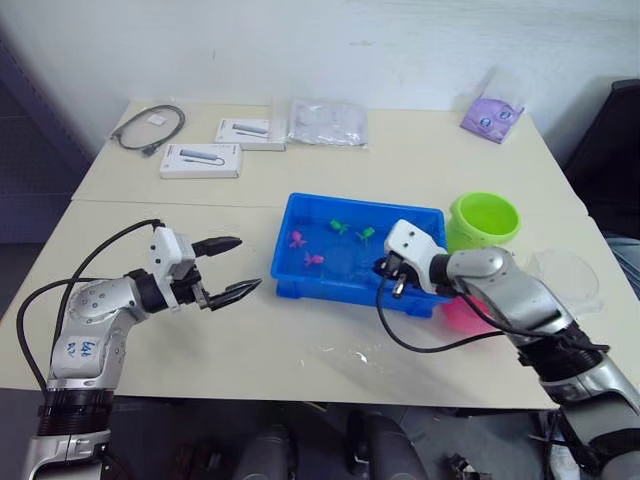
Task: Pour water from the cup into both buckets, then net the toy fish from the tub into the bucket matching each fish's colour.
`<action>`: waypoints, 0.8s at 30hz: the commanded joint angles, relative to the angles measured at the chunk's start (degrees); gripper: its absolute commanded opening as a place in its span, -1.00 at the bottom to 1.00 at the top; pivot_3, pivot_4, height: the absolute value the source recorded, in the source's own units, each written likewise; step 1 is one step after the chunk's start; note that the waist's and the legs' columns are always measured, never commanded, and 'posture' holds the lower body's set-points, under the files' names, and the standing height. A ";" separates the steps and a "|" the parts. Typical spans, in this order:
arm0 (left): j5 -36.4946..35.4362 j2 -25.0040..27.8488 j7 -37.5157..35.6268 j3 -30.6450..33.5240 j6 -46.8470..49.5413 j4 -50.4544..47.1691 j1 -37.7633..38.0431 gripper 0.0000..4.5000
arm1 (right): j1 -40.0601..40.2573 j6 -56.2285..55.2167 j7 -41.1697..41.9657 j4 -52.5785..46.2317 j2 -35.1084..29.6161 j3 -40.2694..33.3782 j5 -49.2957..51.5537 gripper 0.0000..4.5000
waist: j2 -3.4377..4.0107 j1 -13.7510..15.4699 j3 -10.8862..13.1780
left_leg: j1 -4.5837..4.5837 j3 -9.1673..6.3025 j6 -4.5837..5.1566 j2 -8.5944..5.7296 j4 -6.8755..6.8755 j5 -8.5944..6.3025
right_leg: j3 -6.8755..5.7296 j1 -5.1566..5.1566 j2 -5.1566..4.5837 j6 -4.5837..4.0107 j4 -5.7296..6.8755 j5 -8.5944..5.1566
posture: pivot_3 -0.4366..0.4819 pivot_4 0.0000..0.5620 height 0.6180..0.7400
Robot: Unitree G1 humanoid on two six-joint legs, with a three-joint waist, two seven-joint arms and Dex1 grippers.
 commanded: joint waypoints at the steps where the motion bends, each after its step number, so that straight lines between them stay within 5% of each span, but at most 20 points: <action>1: -0.35 0.31 0.20 -0.22 0.25 -2.06 -0.12 0.98 | -1.93 -1.61 0.91 1.18 2.54 -1.78 -0.53 -1.00 | 0.00 -0.07 0.00 | 0.00 0.00 0.00 0.00 0.00 0.00 | 0.00 0.00 0.00 0.00 0.01 0.00 | -0.05 -0.47 1.00; 16: -0.17 0.48 2.22 -1.17 2.73 -5.02 -0.26 0.98 | 7.64 2.75 4.19 -12.53 -1.79 -13.21 4.76 -1.00 | 0.01 0.16 0.01 | -0.36 -0.15 0.00 -0.01 0.03 0.00 | -0.13 -0.22 -0.01 0.01 0.17 0.01 | -0.05 -0.47 1.00; 24: -1.15 -1.36 2.21 -3.74 4.34 -6.47 -4.98 0.98 | 14.36 0.18 4.70 -18.54 -4.22 -25.33 9.67 -1.00 | 0.01 0.24 0.01 | -0.34 -0.15 -0.01 -0.01 0.06 0.00 | -0.15 -0.18 0.01 0.02 0.18 0.01 | -0.05 -0.47 1.00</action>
